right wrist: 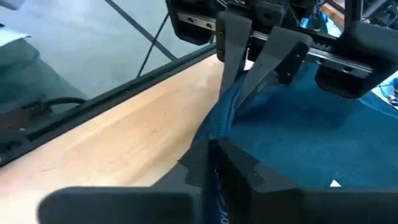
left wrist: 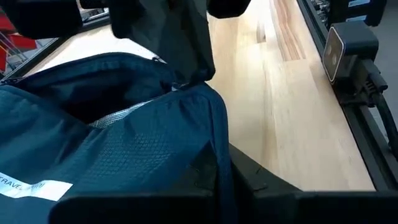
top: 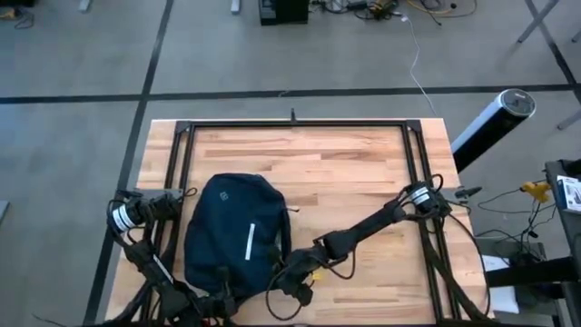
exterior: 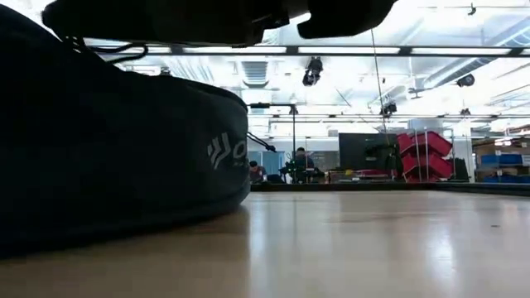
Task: Unpack backpack
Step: Close the blue backpack
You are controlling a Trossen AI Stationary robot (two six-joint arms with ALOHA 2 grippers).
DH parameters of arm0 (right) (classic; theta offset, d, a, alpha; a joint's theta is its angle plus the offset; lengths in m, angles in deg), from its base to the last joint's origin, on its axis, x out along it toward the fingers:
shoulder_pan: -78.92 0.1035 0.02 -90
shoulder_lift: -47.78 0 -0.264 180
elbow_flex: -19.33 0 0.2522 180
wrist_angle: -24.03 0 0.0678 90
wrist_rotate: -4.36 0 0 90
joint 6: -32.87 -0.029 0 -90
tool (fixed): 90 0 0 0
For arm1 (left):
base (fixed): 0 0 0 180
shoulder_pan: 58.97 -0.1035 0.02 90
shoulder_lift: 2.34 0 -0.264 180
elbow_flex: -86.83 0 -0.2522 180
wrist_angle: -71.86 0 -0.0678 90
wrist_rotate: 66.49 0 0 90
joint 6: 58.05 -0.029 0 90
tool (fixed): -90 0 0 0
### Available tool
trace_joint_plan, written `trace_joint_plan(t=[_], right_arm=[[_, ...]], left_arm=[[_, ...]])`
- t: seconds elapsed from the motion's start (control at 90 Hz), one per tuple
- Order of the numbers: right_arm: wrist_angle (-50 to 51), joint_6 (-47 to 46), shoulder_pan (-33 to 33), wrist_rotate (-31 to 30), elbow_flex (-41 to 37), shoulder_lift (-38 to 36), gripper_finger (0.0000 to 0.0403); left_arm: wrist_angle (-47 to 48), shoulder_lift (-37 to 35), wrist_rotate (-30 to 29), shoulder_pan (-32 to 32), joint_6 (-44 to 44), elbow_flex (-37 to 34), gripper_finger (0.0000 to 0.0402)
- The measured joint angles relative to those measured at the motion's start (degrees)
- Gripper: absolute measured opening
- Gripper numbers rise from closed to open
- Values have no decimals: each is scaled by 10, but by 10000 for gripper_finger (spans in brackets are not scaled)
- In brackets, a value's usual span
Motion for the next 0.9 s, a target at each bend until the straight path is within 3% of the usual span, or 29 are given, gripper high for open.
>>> trace_joint_plan(t=[0.122, 0.322, 0.9], right_arm=[[0, 4, 0, -15, 0, 0, 4], [12, 42, 20, -103, 0, -26, 0], [265, -46, 24, -276, -9, -93, 1]], left_arm=[[0, 0, 0, 0, 5, 0, 0], [0, 0, 0, 0, 11, 0, 0], [0, 0, 12, 3, 12, 0, 0]])
